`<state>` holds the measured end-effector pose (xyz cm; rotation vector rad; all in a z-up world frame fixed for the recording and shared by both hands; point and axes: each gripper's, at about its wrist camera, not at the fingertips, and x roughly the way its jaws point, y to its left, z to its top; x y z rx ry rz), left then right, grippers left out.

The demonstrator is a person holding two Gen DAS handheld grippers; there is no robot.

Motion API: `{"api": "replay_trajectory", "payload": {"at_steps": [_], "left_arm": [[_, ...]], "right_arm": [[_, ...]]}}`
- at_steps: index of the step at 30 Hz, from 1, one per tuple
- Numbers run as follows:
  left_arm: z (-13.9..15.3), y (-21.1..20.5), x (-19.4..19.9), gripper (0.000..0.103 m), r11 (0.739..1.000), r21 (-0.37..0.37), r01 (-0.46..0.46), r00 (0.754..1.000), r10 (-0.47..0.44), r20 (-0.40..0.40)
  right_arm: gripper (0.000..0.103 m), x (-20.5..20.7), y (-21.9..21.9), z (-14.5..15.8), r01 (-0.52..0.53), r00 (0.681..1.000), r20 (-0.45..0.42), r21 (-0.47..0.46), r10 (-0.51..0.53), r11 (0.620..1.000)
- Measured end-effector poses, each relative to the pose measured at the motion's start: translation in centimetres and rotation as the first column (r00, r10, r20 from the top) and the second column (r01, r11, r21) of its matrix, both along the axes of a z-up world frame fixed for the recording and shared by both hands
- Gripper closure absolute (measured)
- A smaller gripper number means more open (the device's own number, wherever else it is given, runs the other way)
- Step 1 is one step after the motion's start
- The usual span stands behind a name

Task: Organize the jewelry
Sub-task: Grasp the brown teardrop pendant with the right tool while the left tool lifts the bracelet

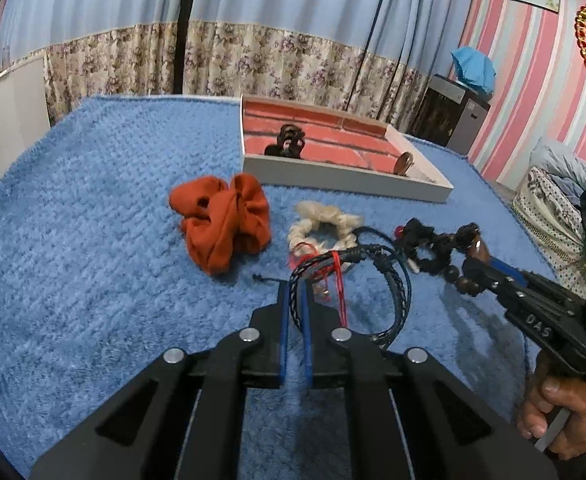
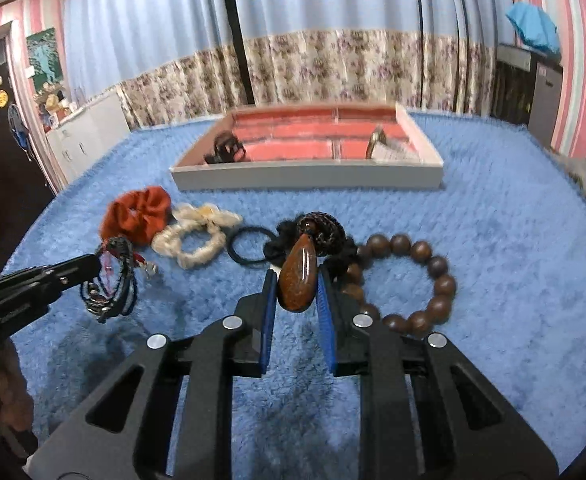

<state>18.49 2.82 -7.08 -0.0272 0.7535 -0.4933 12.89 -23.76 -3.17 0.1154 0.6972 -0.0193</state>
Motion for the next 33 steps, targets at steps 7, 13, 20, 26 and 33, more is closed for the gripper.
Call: {"api": "replay_trajectory", "payload": {"at_steps": [7, 13, 20, 26, 33], "left_arm": [[3.3, 0.0, -1.6, 0.097, 1.0, -0.018, 0.008, 0.998, -0.007, 0.069], [5.2, -0.1, -2.4, 0.097, 0.998, -0.061, 0.036, 0.997, -0.032, 0.073], [5.7, 0.4, -1.3, 0.097, 0.999, -0.004, -0.034, 0.993, 0.034, 0.117], [-1.5, -0.5, -1.4, 0.097, 0.995, 0.103, -0.011, 0.997, 0.018, -0.073], [-2.0, -0.1, -2.1, 0.097, 0.998, 0.068, 0.008, 0.995, -0.001, -0.096]], "right_arm": [[0.083, -1.6, -0.3, 3.3, -0.011, 0.996, 0.093, -0.012, 0.012, 1.0], [0.083, -2.6, -0.7, 4.4, -0.02, 0.992, 0.128, -0.001, 0.02, 1.0], [0.083, -3.5, -1.2, 4.6, -0.018, 0.991, 0.133, 0.007, 0.017, 1.0], [0.083, -4.0, -1.5, 4.1, -0.023, 0.993, 0.119, 0.017, 0.021, 1.0], [0.083, -3.9, -1.6, 3.7, -0.031, 0.993, 0.113, 0.029, 0.028, 0.999]]}}
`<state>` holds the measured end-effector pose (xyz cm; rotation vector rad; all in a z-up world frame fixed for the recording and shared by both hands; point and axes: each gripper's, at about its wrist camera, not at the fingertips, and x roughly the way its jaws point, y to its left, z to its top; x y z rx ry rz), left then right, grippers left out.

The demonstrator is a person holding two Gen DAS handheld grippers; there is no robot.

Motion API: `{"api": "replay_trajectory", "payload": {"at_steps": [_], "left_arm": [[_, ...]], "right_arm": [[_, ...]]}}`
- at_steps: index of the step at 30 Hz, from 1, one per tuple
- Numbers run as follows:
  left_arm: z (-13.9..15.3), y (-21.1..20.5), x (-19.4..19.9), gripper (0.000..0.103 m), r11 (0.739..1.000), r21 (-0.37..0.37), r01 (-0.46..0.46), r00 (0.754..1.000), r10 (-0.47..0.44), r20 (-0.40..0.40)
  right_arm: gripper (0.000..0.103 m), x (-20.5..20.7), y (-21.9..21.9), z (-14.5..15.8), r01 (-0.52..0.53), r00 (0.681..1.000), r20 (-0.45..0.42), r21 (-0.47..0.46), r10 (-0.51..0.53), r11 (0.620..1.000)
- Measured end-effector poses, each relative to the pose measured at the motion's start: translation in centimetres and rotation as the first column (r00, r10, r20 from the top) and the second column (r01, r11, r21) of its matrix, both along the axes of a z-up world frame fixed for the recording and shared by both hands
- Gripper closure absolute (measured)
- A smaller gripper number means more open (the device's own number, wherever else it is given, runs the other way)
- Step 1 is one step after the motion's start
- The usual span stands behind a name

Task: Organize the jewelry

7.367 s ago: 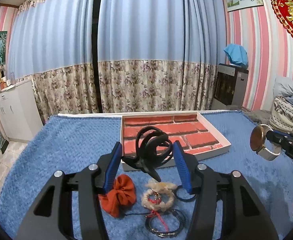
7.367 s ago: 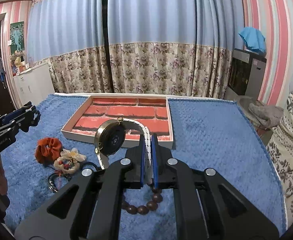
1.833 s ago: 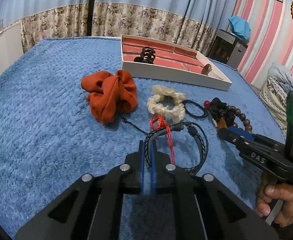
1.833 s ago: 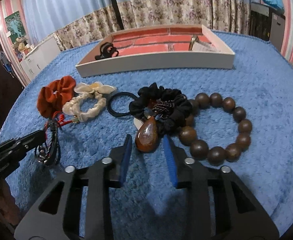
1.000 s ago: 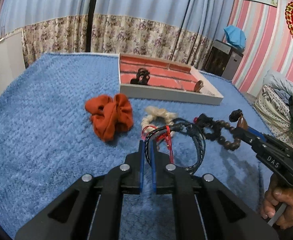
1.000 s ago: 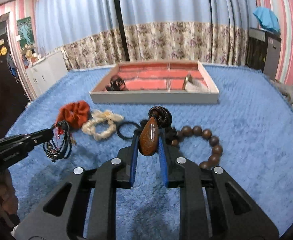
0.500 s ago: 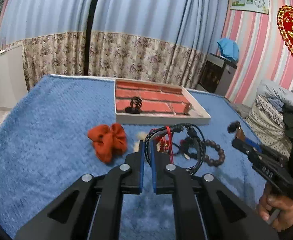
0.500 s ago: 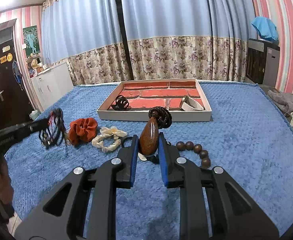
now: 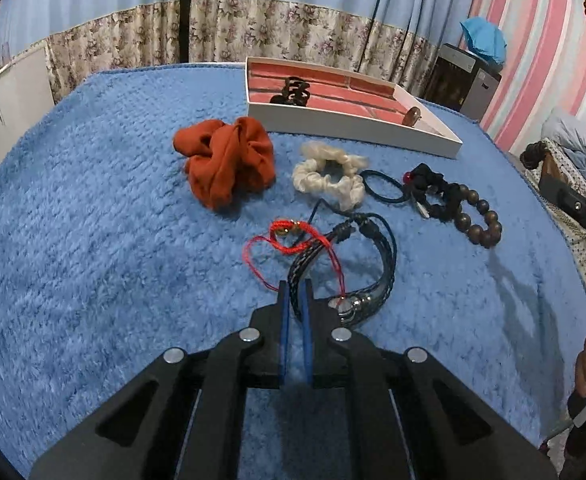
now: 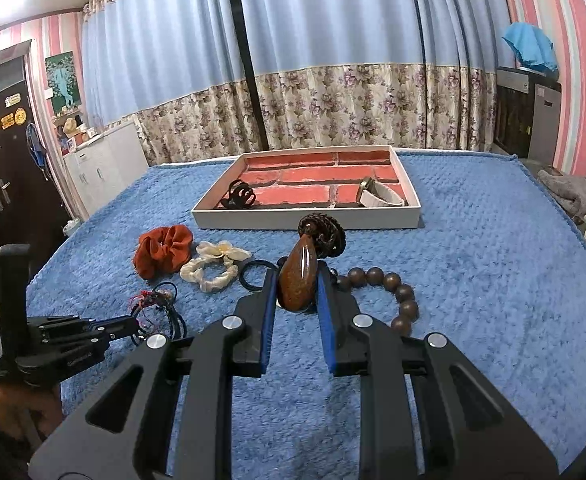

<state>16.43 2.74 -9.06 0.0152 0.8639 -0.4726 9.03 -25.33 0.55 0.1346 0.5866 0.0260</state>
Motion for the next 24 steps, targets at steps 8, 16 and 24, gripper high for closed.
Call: {"api": "replay_trajectory", "payload": {"at_steps": [8, 16, 24], "left_arm": [[6.2, 0.9, -1.6, 0.097, 0.992, -0.119, 0.036, 0.99, -0.02, 0.138], [4.5, 0.8, -0.4, 0.099, 0.996, -0.088, 0.029, 0.996, -0.021, 0.082], [7.2, 1.3, 0.4, 0.1, 0.994, -0.11, 0.013, 0.987, 0.004, 0.159]], "right_arm": [[0.083, 0.0, -0.5, -0.2, 0.009, 1.0, 0.004, 0.007, -0.009, 1.0], [0.083, -0.2, -0.9, -0.6, 0.013, 1.0, -0.01, 0.013, -0.013, 1.0], [0.083, 0.0, -0.9, -0.7, 0.007, 1.0, -0.016, 0.011, -0.006, 1.0]]}}
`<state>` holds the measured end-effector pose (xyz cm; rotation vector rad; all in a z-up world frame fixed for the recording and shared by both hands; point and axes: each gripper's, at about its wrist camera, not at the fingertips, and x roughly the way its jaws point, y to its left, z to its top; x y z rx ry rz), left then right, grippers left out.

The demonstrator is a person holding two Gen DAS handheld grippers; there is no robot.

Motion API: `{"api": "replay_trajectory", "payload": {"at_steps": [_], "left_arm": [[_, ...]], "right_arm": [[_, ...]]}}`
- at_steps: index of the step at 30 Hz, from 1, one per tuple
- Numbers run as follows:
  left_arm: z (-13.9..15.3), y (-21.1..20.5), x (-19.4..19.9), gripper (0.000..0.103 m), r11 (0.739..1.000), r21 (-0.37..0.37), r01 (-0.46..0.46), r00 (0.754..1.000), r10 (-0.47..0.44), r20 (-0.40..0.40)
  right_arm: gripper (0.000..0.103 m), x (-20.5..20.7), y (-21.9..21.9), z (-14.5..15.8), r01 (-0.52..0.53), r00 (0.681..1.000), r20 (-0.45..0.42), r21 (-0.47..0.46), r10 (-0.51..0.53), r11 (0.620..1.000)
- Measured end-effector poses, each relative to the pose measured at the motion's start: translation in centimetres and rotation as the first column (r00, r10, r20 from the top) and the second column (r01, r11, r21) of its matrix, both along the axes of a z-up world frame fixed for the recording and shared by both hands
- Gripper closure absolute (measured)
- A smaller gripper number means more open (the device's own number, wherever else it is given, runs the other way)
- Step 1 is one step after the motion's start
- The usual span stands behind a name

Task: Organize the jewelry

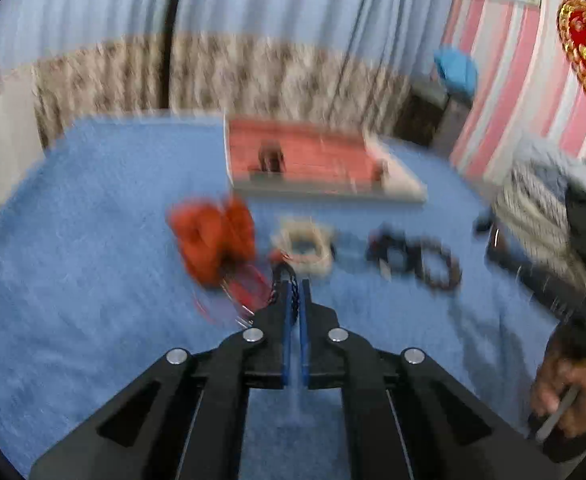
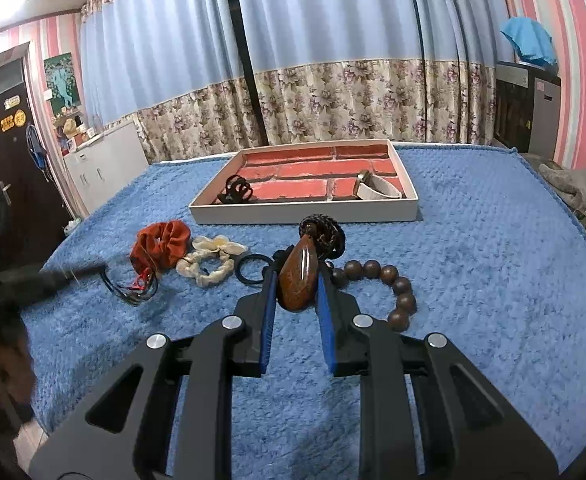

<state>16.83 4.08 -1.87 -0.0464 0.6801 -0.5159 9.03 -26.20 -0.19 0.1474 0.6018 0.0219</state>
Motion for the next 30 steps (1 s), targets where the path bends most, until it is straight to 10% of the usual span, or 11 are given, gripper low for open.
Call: {"api": "replay_trajectory", "payload": {"at_steps": [10, 30], "left_arm": [[-5.2, -2.5, -2.9, 0.1, 0.984, 0.042, 0.172, 0.979, -0.166, -0.117], [0.6, -3.3, -2.5, 0.1, 0.987, -0.019, 0.157, 0.987, -0.156, 0.038]], "right_arm": [[0.083, 0.3, 0.0, -0.9, 0.001, 1.0, -0.013, 0.006, 0.0, 1.0], [0.09, 0.4, -0.5, 0.7, -0.014, 0.999, 0.036, 0.014, 0.014, 1.0]]}}
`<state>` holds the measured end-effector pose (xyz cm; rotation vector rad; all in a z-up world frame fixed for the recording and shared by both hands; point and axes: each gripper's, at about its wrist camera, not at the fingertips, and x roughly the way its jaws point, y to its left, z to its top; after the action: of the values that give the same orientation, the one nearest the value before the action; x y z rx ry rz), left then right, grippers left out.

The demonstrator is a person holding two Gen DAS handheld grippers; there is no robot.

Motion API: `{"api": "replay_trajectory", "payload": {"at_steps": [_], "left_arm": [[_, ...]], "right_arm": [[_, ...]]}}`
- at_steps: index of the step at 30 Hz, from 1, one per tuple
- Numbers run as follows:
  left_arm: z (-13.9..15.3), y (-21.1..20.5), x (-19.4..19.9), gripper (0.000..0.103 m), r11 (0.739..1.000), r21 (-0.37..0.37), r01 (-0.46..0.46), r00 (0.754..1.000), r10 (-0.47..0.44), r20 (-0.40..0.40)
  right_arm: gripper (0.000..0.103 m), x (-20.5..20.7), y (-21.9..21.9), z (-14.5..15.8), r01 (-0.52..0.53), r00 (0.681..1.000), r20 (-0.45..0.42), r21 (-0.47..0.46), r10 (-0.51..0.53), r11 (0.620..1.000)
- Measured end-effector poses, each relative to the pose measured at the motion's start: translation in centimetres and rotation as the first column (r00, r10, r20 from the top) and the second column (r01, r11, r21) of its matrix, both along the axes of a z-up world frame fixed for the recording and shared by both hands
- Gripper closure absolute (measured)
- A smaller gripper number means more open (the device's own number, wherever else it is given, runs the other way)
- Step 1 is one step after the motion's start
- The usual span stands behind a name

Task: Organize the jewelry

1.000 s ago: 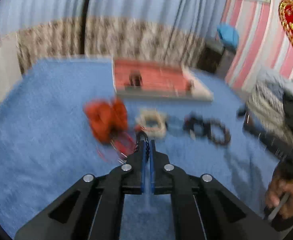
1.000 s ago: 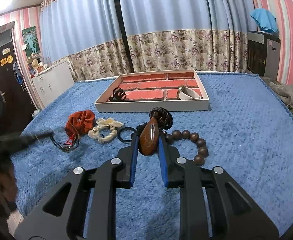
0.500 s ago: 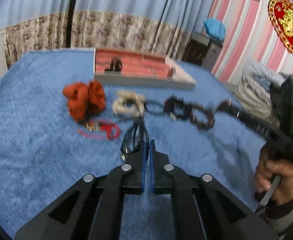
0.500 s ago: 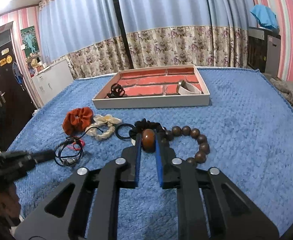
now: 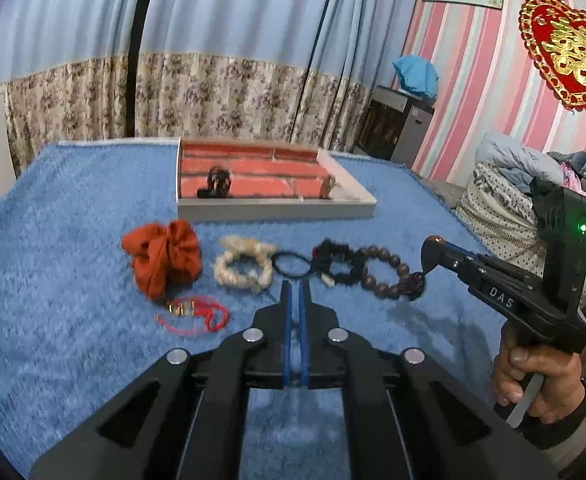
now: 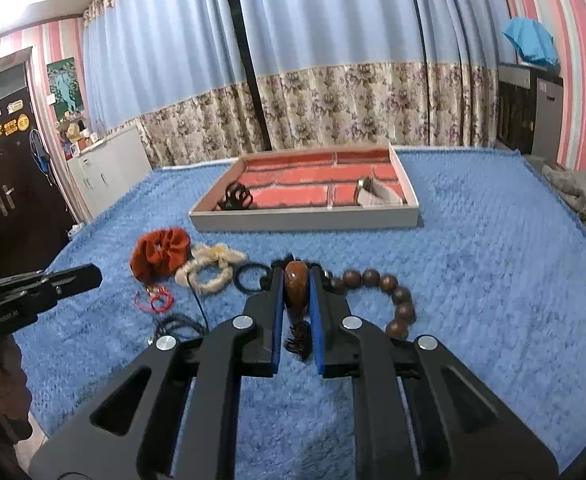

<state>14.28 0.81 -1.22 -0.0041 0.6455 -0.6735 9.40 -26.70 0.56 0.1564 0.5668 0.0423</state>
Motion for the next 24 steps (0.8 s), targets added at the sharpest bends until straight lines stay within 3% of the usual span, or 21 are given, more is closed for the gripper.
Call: {"api": "replay_trajectory", "payload": {"at_steps": [4, 9, 10, 11, 12, 20, 23, 24], "left_arm": [[1.4, -0.4, 0.7, 0.1, 1.0, 0.015, 0.004, 1.0, -0.004, 0.025], [-1.5, -0.9, 0.9, 0.097, 0.996, 0.08, 0.047, 0.994, -0.039, -0.098], [-2.9, -1.1, 1.2, 0.092, 0.994, 0.103, 0.042, 0.99, -0.028, -0.136], [-4.2, -1.3, 1.4, 0.069, 0.991, 0.127, 0.027, 0.987, -0.007, -0.158], [-4.8, -1.3, 1.4, 0.052, 0.991, 0.13, 0.026, 0.986, -0.005, -0.165], [-8.9, -3.3, 2.5, 0.055, 0.979, 0.202, 0.006, 0.976, 0.039, -0.216], [-9.9, -3.9, 2.7, 0.083, 0.966, 0.256, -0.031, 0.984, 0.075, -0.161], [-9.8, -3.8, 2.7, 0.088, 0.972, 0.232, -0.028, 0.983, 0.069, -0.17]], "right_arm": [[0.09, 0.3, 0.0, 1.3, -0.003, 1.0, 0.029, -0.008, 0.004, 1.0], [0.09, 0.1, -0.2, 1.2, -0.002, 1.0, 0.027, -0.008, 0.002, 1.0], [0.09, 0.1, -0.3, 1.0, -0.001, 1.0, 0.022, -0.005, 0.001, 1.0], [0.09, 0.1, -0.4, 0.7, -0.001, 1.0, 0.016, 0.0, 0.001, 1.0], [0.09, 0.2, -0.4, 0.5, -0.001, 1.0, 0.011, 0.002, 0.001, 1.0], [0.09, 0.3, -0.3, 0.0, -0.01, 1.0, 0.001, 0.011, 0.01, 1.0], [0.09, 0.3, -0.3, 0.0, -0.008, 1.0, 0.0, 0.01, 0.008, 1.0], [0.09, 0.3, -0.4, 0.0, -0.007, 1.0, 0.0, 0.009, 0.007, 1.0]]}}
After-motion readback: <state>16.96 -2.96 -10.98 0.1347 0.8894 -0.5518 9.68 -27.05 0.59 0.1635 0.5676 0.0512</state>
